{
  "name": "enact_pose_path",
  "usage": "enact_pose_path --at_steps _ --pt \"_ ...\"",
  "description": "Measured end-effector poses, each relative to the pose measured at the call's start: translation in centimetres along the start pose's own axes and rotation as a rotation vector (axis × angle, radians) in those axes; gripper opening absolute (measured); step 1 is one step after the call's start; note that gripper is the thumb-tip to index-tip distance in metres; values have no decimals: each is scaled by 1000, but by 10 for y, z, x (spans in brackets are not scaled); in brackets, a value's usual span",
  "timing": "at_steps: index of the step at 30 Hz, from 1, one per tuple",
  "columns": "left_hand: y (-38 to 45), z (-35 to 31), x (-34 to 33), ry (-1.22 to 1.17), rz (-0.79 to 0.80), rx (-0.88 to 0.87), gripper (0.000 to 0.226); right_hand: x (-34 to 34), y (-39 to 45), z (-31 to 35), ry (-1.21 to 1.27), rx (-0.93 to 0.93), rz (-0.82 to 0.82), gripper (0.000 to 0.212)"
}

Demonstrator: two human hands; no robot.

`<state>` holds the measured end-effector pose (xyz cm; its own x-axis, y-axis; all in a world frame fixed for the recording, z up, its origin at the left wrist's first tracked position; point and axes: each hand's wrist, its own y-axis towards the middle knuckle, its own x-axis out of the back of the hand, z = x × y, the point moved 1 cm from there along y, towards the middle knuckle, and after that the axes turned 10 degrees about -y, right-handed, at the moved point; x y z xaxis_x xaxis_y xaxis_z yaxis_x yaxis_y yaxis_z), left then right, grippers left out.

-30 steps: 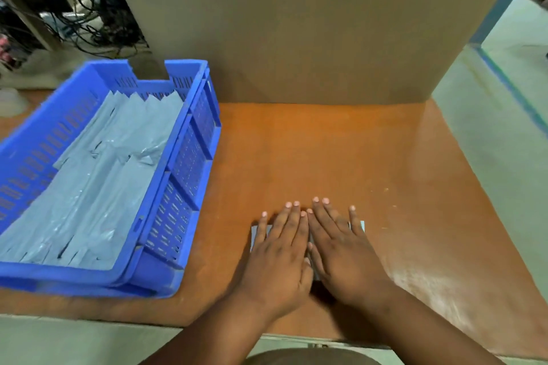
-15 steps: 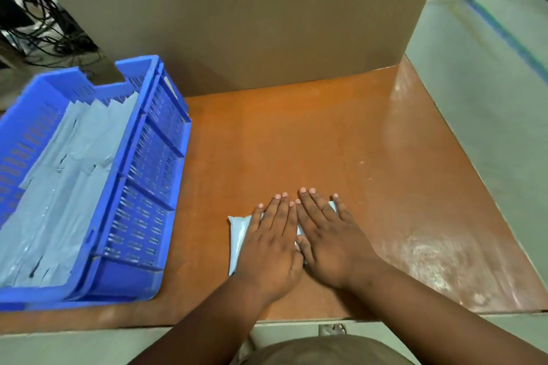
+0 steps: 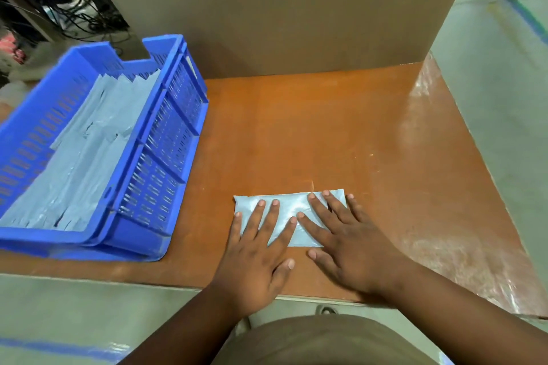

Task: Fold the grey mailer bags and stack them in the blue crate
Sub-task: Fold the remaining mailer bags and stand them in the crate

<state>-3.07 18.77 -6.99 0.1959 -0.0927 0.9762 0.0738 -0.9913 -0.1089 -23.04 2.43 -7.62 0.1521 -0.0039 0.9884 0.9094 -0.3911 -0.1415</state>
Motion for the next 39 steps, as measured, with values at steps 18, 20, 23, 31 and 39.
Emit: enact_pose_path --at_steps 18,20,23,31,39 --pt "-11 46 4 -73 -70 77 80 18 47 54 8 157 -63 74" --pt "-10 49 0 -62 -64 87 81 12 48 59 15 140 -69 74" --pt "-9 49 0 -64 -57 82 80 7 48 58 15 156 -70 73" --pt "19 27 13 -185 -198 59 67 30 72 53 105 -64 -85 66" --pt "17 66 -5 -98 -128 113 73 6 51 23 28 -130 -8 79"
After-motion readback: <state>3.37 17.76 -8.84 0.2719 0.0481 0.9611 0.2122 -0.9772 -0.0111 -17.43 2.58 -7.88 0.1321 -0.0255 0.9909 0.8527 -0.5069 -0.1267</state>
